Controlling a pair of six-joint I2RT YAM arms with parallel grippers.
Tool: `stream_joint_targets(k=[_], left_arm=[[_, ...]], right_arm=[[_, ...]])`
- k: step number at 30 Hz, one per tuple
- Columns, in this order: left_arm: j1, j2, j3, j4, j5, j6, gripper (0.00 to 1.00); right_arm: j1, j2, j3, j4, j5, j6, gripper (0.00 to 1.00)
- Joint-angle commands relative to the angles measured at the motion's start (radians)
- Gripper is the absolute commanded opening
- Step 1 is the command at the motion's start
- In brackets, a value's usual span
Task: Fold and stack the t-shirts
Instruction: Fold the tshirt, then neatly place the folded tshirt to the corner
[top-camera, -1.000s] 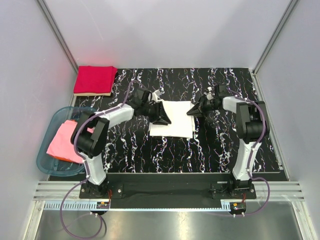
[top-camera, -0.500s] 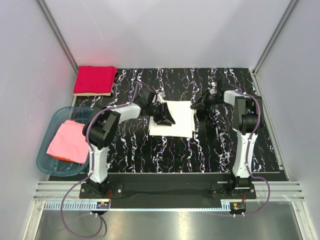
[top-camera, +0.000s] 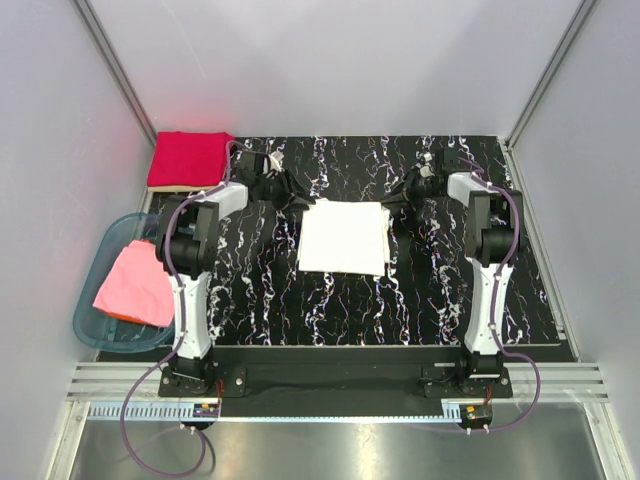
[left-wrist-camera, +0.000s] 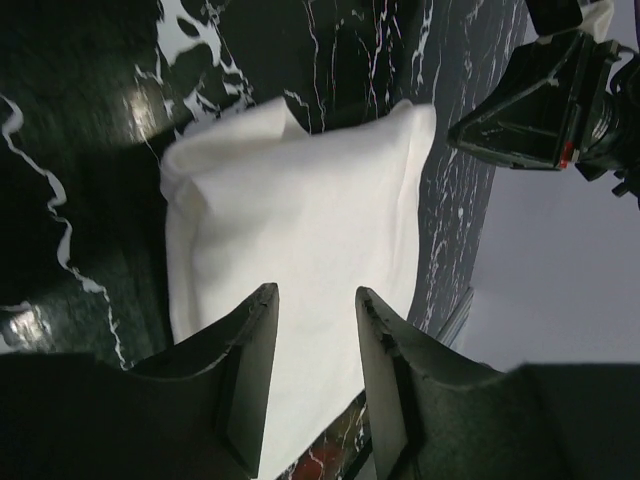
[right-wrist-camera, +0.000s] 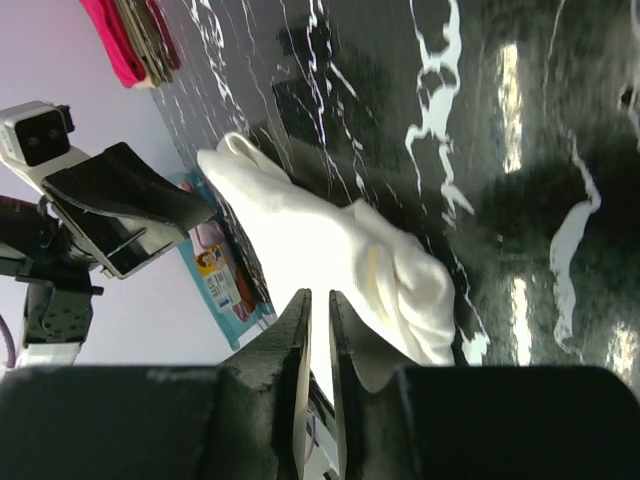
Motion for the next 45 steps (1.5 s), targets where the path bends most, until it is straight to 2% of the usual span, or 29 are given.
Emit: stream_joint_targets(k=[1, 9, 13, 15, 19, 23, 25, 30, 31, 35, 37, 38, 41, 44, 45], left_arm=[[0.004, 0.054, 0.075, 0.037, 0.04, -0.042, 0.42], [0.014, 0.197, 0.2, 0.055, 0.049, -0.093, 0.42], [0.028, 0.191, 0.23, 0.034, 0.034, -0.105, 0.42], [0.036, 0.124, 0.205, -0.002, -0.012, -0.099, 0.42], [0.042, -0.052, 0.097, -0.073, -0.088, -0.09, 0.43], [0.042, -0.25, -0.076, -0.161, -0.147, -0.056, 0.46], [0.04, -0.373, -0.142, -0.196, -0.178, -0.032, 0.47], [0.048, -0.617, -0.323, -0.295, -0.259, -0.035, 0.49], [0.048, -0.649, -0.349, -0.307, -0.279, -0.044, 0.5], [0.096, -0.81, -0.443, -0.393, -0.34, -0.11, 0.5], [0.137, -0.849, -0.46, -0.431, -0.357, -0.139, 0.5], [0.149, -0.873, -0.458, -0.452, -0.36, -0.144, 0.5], [0.195, -0.9, -0.435, -0.534, -0.398, -0.134, 0.5], [0.218, -0.909, -0.432, -0.578, -0.423, -0.108, 0.51], [0.218, -0.91, -0.435, -0.584, -0.423, -0.099, 0.54]], right_arm=[[0.008, 0.043, 0.063, 0.007, -0.013, 0.041, 0.19], [0.008, 0.157, 0.139, 0.015, 0.01, 0.087, 0.22], [-0.007, 0.13, 0.136, -0.017, 0.022, 0.082, 0.24], [-0.015, 0.082, 0.15, -0.075, 0.067, 0.039, 0.29], [-0.015, -0.03, 0.214, -0.344, 0.177, -0.112, 0.36], [0.031, -0.191, 0.172, -0.514, 0.368, -0.235, 0.46], [0.097, -0.283, 0.108, -0.564, 0.427, -0.29, 0.54], [0.315, -0.432, -0.025, -0.597, 0.651, -0.375, 0.63], [0.406, -0.447, -0.064, -0.583, 0.698, -0.398, 0.65], [0.632, -0.509, -0.143, -0.556, 0.965, -0.458, 0.7], [0.773, -0.538, -0.198, -0.499, 1.042, -0.531, 0.72], [0.825, -0.547, -0.219, -0.473, 1.131, -0.568, 0.72], [0.941, -0.547, -0.278, -0.405, 1.263, -0.723, 0.72], [0.973, -0.524, -0.293, -0.379, 1.358, -0.761, 0.72], [0.985, -0.527, -0.308, -0.326, 1.372, -0.784, 0.73]])
